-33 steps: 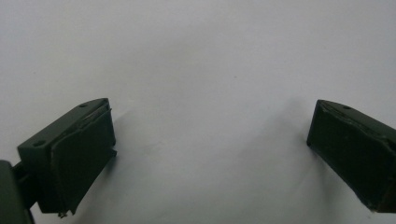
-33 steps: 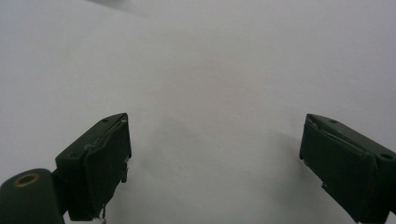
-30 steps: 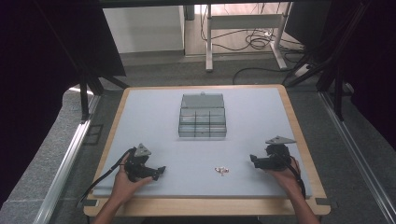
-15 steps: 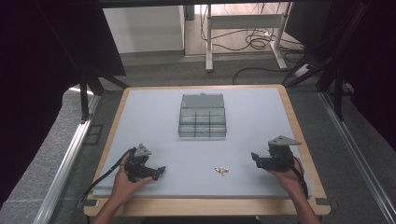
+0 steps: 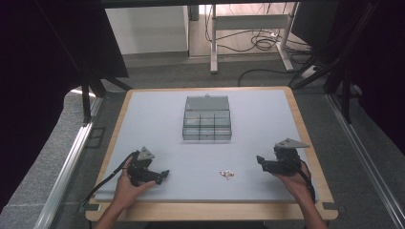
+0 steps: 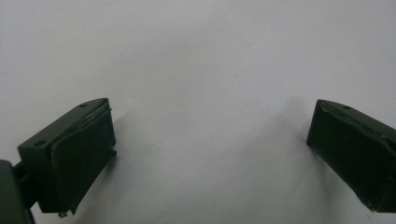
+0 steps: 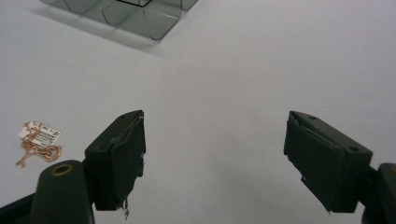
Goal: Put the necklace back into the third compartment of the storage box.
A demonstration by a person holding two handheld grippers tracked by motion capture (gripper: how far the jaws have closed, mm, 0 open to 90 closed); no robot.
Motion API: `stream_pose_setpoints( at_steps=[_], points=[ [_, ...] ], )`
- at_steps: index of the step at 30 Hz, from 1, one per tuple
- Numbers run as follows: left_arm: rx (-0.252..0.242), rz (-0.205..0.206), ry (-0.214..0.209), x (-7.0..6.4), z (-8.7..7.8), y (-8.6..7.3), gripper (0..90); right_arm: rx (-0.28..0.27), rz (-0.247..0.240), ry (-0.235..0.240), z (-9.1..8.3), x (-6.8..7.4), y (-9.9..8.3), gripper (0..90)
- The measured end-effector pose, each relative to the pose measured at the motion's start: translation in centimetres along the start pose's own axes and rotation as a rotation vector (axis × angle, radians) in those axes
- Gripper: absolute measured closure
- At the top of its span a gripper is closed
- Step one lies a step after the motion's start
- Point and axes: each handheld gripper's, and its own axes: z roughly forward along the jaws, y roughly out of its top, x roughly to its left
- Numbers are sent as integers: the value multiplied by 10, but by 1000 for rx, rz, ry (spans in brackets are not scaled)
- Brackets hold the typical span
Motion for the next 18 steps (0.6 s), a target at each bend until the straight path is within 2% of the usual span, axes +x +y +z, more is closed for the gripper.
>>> stream_pose_setpoints(
  at_steps=[2,9,18],
  points=[
    [0,0,0,0,0,0,8,-5,-1,12,-2,2,2,209],
    [-1,0,0,0,0,0,8,-11,-62,60,-13,14,13,250],
    [-1,0,0,0,0,0,8,-13,-96,100,-22,23,24,268]
  ],
)
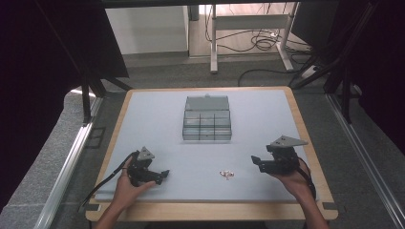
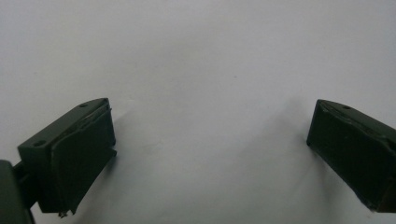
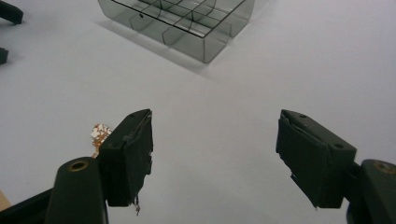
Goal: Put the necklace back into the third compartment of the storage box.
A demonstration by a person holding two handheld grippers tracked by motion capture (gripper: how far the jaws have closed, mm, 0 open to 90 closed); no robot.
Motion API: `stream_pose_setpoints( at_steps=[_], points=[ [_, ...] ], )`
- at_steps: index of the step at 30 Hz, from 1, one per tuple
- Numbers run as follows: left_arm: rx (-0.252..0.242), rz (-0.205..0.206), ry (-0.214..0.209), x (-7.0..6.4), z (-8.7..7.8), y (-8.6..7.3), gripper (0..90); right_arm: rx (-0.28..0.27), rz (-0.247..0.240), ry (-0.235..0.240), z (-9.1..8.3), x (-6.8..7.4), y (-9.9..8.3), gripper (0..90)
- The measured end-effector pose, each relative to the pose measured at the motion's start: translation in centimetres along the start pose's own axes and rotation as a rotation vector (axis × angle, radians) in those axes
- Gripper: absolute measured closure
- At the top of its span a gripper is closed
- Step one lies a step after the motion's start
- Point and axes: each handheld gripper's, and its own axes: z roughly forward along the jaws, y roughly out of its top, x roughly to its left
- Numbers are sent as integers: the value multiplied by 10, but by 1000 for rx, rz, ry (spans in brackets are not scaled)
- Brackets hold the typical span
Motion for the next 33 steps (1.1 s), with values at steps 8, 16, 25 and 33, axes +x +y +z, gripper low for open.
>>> stream_pose_setpoints(
  at_steps=[8,16,25,33],
  points=[
    [1,0,0,0,0,0,7,9,-28,21,0,9,7,278],
    [1,0,0,0,0,0,7,26,-58,45,6,23,14,294],
    [2,0,0,0,0,0,7,84,-105,89,22,40,19,344],
    [0,0,0,0,0,0,8,144,-132,114,35,48,17,397]
  ],
)
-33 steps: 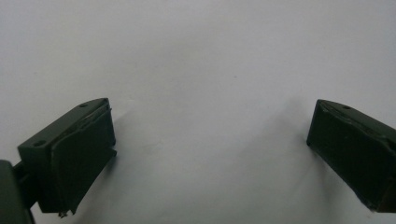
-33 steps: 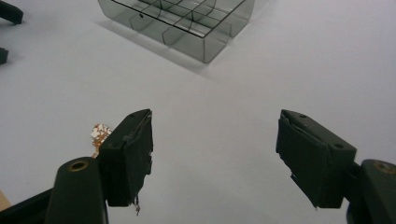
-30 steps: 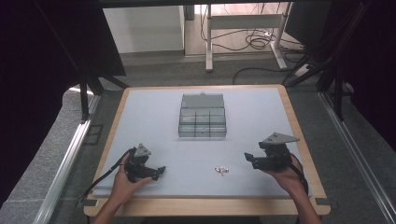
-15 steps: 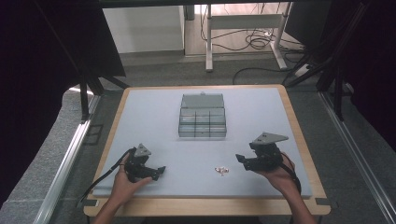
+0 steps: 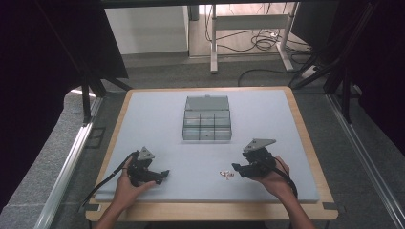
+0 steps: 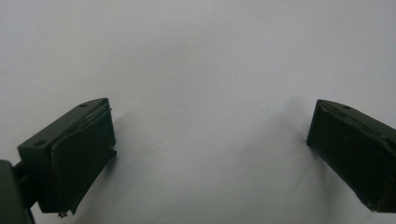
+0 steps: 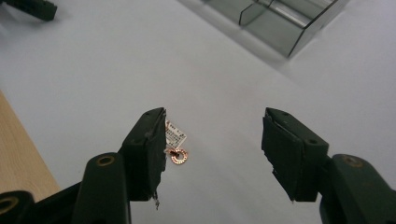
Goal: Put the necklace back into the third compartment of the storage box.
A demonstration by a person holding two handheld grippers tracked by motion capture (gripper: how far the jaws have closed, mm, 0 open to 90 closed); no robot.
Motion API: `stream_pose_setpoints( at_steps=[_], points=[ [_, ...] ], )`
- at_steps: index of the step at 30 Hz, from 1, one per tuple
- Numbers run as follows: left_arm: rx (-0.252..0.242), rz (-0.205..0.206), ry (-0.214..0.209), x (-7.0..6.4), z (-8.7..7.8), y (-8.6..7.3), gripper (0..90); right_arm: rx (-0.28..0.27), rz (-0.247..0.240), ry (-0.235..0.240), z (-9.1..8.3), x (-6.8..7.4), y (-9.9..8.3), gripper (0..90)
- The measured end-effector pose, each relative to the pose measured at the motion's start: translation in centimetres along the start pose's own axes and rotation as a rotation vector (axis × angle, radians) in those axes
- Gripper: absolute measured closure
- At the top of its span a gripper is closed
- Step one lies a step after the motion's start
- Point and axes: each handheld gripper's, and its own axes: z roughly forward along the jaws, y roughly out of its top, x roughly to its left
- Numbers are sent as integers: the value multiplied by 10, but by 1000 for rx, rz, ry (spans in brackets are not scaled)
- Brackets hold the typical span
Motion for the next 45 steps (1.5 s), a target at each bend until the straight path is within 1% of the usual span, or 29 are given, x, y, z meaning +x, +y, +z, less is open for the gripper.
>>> stream_pose_setpoints(
  at_steps=[1,2,4,5,6,7,9,12,13,17,18,20,23,24,27,28,31,32,33,35,36,37,39,42,44,45],
  points=[
    [0,0,0,0,0,0,8,0,0,0,0,0,0,397],
    [0,0,0,0,0,0,8,16,-13,5,3,2,-1,407],
    [0,0,0,0,0,0,8,24,-16,6,4,4,-1,411],
    [0,0,0,0,0,0,8,40,-32,4,9,6,-1,416],
    [0,1,0,0,0,0,8,55,-38,6,11,8,-1,419],
    [0,1,1,0,0,0,8,55,-38,6,11,8,-1,419],
    [0,2,1,0,0,0,10,83,-49,15,17,10,0,429],
    [0,2,0,0,0,0,9,104,-64,25,23,12,2,450],
    [0,2,0,0,0,0,10,124,-69,28,28,14,4,453],
    [-1,2,1,0,0,0,9,136,-73,34,34,17,3,462],
    [-1,2,1,0,0,0,9,150,-80,35,36,18,1,462],
    [-1,2,1,0,0,0,9,168,-89,28,38,19,0,470],
    [-1,2,1,0,0,0,9,173,-88,30,39,19,-3,495],
    [-1,1,1,0,0,0,9,184,-94,24,40,19,-4,509],
    [-1,1,1,0,0,0,9,194,-96,19,43,20,-5,522],
    [-1,1,1,0,0,0,9,206,-103,13,45,21,-5,536],
    [-2,1,1,0,0,0,9,218,-117,4,48,22,-5,550],
    [-1,2,1,0,0,0,9,217,-115,5,49,24,-4,584],
    [-1,2,1,0,0,0,9,217,-115,5,49,24,-4,584],
    [-1,2,1,0,0,0,9,227,-114,16,49,25,-3,648],
    [-1,2,1,0,0,0,9,232,-99,19,50,26,-3,686],
    [-1,2,1,0,0,0,9,232,-99,19,50,26,-3,686],
    [-1,2,1,0,0,0,9,246,-85,21,50,27,-2,720],
    [-1,2,1,0,0,0,9,244,-66,25,50,24,-2,763],
    [-1,2,1,0,0,0,9,243,-57,26,50,23,-2,776],
    [-1,2,1,0,0,0,9,237,-39,43,50,20,-3,777]
  ],
)
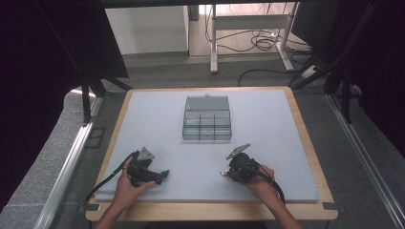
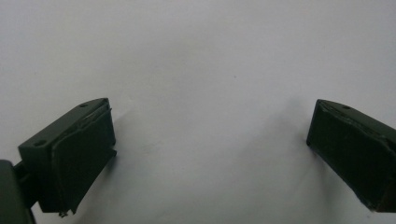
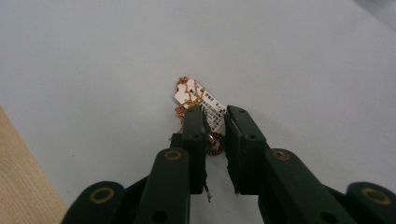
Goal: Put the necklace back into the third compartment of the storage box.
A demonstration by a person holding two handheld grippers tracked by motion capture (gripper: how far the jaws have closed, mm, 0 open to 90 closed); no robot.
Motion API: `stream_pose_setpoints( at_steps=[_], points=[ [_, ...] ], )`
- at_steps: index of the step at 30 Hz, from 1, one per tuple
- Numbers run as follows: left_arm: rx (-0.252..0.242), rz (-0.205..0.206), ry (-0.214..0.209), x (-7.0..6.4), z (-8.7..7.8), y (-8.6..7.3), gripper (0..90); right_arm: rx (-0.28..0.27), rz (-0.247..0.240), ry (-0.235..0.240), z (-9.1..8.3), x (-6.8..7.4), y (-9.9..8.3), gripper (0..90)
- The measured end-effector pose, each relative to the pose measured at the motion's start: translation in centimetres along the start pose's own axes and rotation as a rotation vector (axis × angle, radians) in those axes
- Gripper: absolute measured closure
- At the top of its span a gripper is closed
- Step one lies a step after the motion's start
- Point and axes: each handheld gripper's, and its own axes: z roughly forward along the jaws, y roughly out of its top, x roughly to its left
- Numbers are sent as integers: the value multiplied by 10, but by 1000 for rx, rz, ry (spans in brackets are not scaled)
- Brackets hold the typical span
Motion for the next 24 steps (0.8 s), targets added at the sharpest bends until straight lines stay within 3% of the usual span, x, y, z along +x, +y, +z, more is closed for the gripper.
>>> stream_pose_setpoints(
  at_steps=[12,24],
  points=[
    [0,-1,0,0,0,0,9,-3,-5,-16,-2,-2,0,778],
    [1,-1,0,0,0,0,9,-100,34,-1,-24,-7,2,779]
  ],
)
